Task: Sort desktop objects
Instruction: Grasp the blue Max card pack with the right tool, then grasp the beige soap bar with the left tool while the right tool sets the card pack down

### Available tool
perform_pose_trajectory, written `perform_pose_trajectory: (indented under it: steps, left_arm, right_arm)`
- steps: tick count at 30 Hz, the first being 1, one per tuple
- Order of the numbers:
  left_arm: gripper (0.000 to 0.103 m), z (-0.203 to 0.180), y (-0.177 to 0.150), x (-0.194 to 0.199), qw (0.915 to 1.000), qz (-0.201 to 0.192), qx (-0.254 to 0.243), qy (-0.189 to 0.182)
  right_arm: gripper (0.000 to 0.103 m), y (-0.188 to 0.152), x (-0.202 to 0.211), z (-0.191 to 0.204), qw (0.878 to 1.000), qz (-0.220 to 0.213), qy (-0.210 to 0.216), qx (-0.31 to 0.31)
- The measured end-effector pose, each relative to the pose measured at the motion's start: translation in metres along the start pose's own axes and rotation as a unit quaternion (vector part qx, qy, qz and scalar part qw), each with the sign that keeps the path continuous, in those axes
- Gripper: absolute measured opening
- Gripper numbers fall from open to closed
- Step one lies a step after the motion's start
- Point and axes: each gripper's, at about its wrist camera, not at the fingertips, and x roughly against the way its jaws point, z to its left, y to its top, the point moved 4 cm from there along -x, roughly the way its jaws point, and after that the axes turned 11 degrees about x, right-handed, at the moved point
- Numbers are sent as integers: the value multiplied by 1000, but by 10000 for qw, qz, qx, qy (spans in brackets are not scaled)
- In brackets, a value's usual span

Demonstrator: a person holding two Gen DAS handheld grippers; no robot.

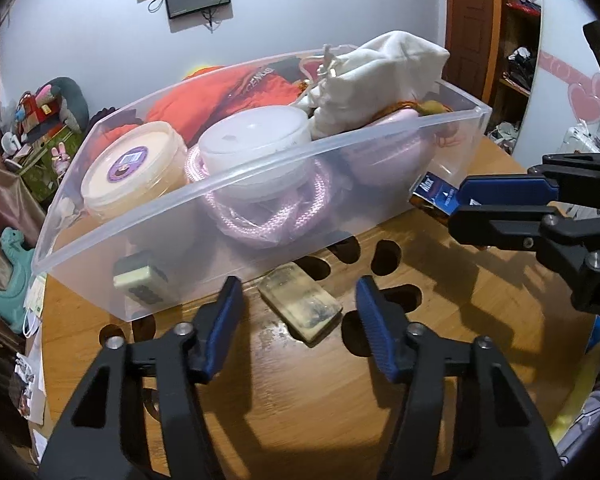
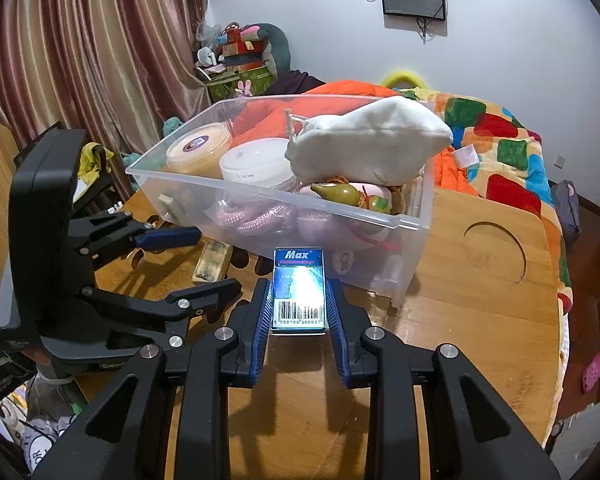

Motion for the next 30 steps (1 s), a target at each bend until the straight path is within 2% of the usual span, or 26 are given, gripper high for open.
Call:
perform_pose_trajectory:
  steps: [3,15,30]
  left_arm:
    - [41,-2,-1,1,10000,-17,-55,-81]
    - [40,1,-5,17,9994,-210,-5,-291]
    - [40,19,14,52,9959,-794,246,-352]
  right_arm:
    - [25,-1,3,1,10000,-29,2,1]
    - [25,5,11,5,9999,-155,1,52]
    - [25,24,24,11,9991,-387,-62,171]
